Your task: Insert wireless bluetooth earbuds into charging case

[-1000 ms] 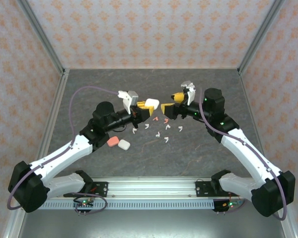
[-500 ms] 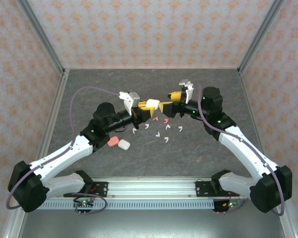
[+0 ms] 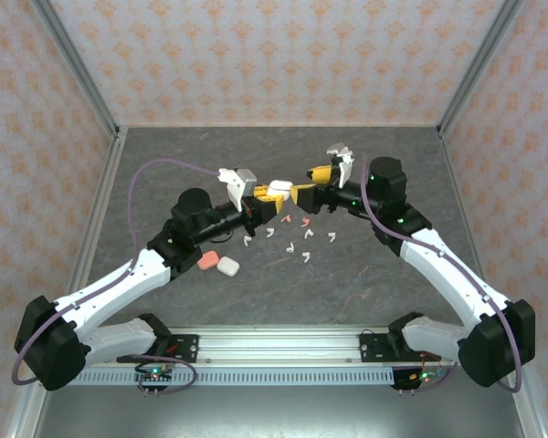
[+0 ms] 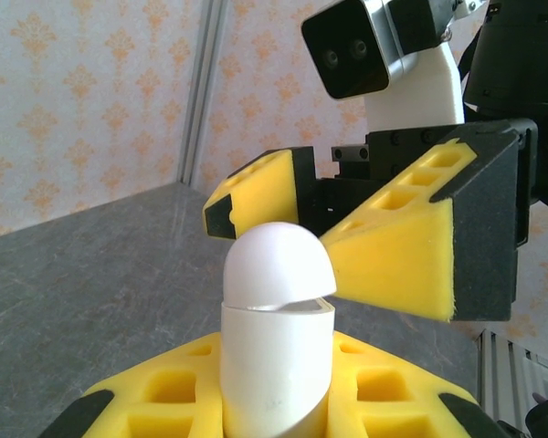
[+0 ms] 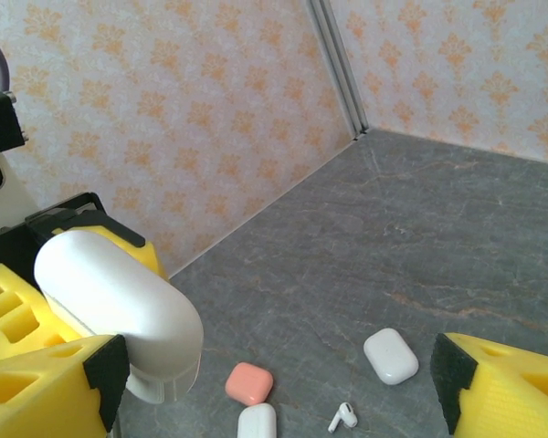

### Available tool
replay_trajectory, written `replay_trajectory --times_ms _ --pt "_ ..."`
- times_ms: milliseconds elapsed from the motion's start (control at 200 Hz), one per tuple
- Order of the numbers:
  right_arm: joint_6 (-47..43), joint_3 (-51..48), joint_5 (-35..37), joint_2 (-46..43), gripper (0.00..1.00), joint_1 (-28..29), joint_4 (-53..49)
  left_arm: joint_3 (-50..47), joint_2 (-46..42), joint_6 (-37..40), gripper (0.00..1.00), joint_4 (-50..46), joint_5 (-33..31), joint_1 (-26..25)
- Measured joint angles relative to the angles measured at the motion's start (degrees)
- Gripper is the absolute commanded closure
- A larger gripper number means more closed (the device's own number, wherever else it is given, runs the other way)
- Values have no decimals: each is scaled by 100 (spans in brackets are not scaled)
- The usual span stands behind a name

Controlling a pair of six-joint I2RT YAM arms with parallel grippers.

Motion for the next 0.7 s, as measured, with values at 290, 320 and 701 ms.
replay_trajectory --times_ms 290,320,701 --pt "-81 280 203 120 12 -2 -114 0 0 87 100 -24 -9 -2" --pt "-90 295 208 120 12 -2 -146 0 0 111 100 -28 -7 -2" --pt "-175 468 295 122 12 -31 -645 -2 0 151 100 -42 31 -66"
